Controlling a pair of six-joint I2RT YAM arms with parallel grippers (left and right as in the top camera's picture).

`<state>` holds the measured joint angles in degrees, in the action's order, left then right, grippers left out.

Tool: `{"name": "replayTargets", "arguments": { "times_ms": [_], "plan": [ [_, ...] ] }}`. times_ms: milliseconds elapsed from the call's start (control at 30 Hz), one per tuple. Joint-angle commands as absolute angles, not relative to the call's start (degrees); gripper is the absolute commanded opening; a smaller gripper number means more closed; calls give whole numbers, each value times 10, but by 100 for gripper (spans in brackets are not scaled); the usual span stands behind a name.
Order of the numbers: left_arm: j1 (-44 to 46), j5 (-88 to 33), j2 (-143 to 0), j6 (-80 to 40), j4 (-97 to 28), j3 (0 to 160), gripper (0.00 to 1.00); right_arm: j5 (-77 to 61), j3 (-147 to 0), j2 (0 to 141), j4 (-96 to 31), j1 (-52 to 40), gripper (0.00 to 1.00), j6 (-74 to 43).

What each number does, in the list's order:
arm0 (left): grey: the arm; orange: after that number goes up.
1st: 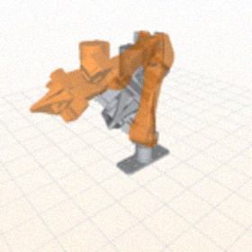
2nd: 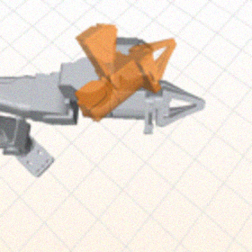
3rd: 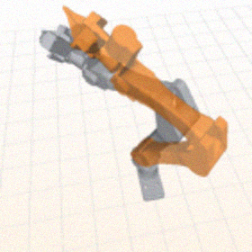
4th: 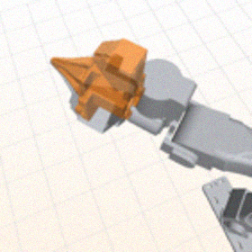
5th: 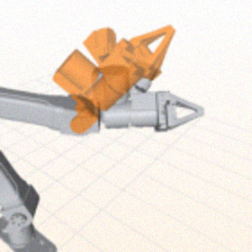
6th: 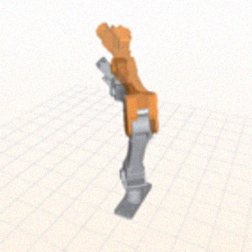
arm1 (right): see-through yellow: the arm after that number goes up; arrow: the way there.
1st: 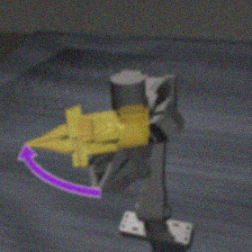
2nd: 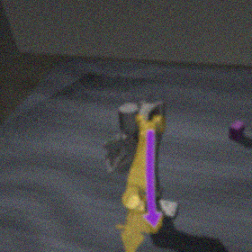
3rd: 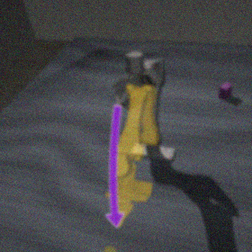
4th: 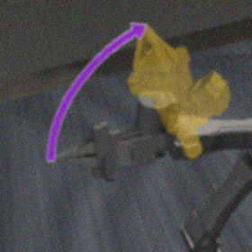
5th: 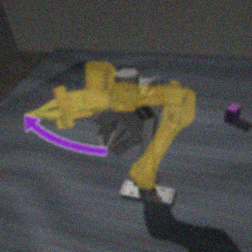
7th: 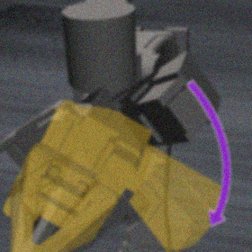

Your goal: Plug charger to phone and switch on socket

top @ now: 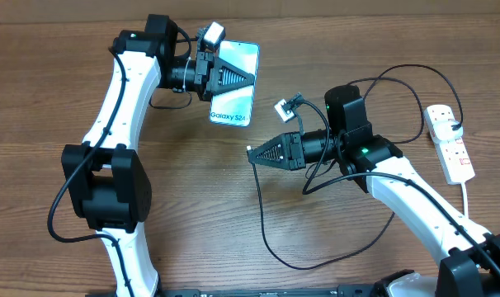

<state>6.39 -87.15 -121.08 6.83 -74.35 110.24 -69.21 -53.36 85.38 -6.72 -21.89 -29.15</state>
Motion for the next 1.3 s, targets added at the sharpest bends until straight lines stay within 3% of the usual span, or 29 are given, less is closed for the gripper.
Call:
{"name": "replayTargets", "arguments": {
  "times_ms": [0,367,600,1267],
  "plan": [
    [57,-905,-1191,50,-750,1108,5,-709,-544,851,-46,-222,4,-360],
    [61,-905,-1191,9,-722,1108,5,-713,-544,851,102,-239,4,-495],
    [68,-905,-1191,-52,-698,1108,5,-657,-544,851,103,-259,4,-510],
    [102,-896,-1191,-43,-695,1108,5,-564,-544,851,124,-264,4,-508]
  ]
}}
